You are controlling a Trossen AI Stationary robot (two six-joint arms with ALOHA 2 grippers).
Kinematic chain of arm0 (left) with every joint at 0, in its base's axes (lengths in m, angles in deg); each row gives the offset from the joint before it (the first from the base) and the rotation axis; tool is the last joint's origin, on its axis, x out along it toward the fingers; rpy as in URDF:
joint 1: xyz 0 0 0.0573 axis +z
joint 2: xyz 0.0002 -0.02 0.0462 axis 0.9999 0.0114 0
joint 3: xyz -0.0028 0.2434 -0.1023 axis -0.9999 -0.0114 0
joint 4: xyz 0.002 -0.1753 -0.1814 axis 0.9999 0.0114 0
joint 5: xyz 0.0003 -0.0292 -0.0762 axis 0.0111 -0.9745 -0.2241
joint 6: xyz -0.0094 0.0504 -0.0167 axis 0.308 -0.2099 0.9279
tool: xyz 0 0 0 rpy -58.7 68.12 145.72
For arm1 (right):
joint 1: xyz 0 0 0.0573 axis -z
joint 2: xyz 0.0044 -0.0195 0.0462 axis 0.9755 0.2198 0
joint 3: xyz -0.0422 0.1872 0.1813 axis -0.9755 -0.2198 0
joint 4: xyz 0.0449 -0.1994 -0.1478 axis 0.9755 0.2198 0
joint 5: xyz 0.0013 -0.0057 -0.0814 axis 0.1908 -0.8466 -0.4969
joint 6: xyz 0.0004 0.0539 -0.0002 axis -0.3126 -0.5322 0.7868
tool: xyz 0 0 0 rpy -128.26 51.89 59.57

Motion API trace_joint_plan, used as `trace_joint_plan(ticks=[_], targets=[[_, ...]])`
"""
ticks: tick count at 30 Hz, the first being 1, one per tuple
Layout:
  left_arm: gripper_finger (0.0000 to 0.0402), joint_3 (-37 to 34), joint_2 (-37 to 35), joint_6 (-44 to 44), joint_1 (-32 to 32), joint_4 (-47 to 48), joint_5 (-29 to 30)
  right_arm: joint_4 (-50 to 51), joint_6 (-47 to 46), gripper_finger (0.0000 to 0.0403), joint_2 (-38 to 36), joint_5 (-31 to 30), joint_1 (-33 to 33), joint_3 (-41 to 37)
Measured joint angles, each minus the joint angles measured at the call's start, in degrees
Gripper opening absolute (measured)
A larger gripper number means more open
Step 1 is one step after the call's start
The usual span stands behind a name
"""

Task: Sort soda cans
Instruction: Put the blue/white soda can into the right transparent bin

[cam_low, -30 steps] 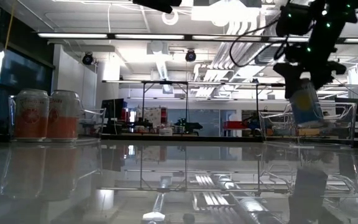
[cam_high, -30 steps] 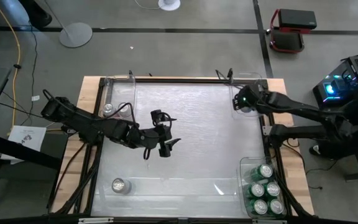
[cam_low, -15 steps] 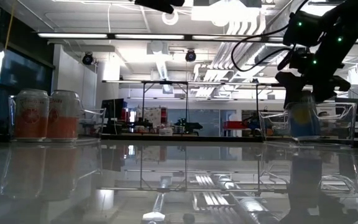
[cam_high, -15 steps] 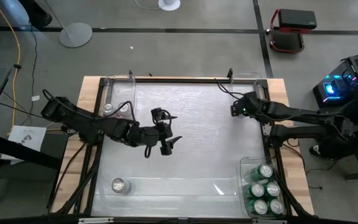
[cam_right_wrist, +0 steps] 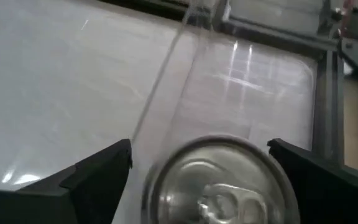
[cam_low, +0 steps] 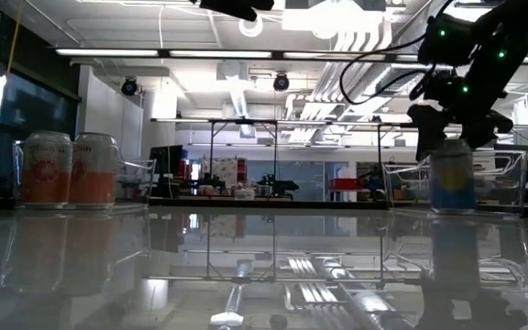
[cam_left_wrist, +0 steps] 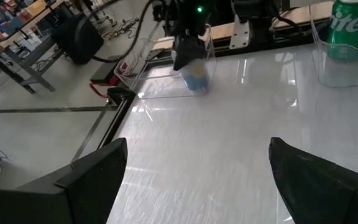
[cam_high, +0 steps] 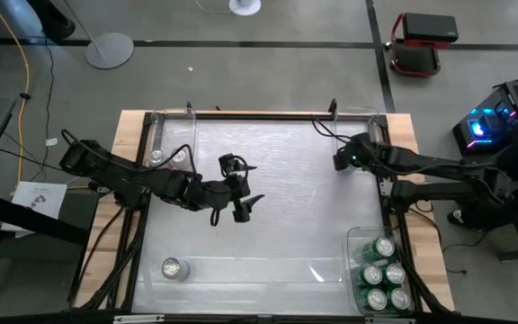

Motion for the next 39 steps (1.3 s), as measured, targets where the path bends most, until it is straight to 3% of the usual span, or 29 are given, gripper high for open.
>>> trace_joint_plan(ticks=[8, 12, 16, 18, 20, 27, 31, 34, 39], targets=[[0.0367, 0.0, -0.2, 0.0, -0.3, -0.2, -0.4, 3.5, 6.5, 0.0372, -0.8, -0.1, -0.4, 9.5], [0.0367, 0.0, -2.4, -0.1, -1.2, 3.0, -1.7, 0.0, 12.0, 0.0372, -0.8, -0.2, -4.7, 14.2], [0.0367, 0.0, -6.7, 5.6, -4.0, 12.7, 3.3, -13.5, 17.9, 0.0373, -0.8, -0.3, -12.8, 13.7], [0.0367, 0.0, -9.8, 9.7, -7.6, 20.0, 6.8, -22.7, 20.8, 0.0373, -0.5, -0.1, -17.5, 11.0], [0.0367, 0.0, -12.8, 15.2, -12.7, 26.5, 6.7, -32.6, 22.8, 0.0373, 0.7, -0.5, -21.8, 7.8], [0.0367, 0.1, -16.7, 46.3, -28.6, 45.0, -10.3, -61.8, 27.2, 0.0373, 9.8, -2.7, -30.6, -1.8], [0.0367, 0.0, -13.5, 62.8, -34.4, 55.4, -21.7, -66.3, 27.1, 0.0373, 15.4, -2.9, -31.4, -2.7], [0.0367, 0.0, -9.8, 67.3, -36.9, 59.2, -25.5, -68.7, 27.3, 0.0373, 18.4, -2.9, -31.5, -2.6], [0.0367, 0.0, -3.9, 67.5, -38.3, 57.6, -26.8, -73.5, 29.6, 0.0373, 20.5, -2.6, -31.4, -2.6]])
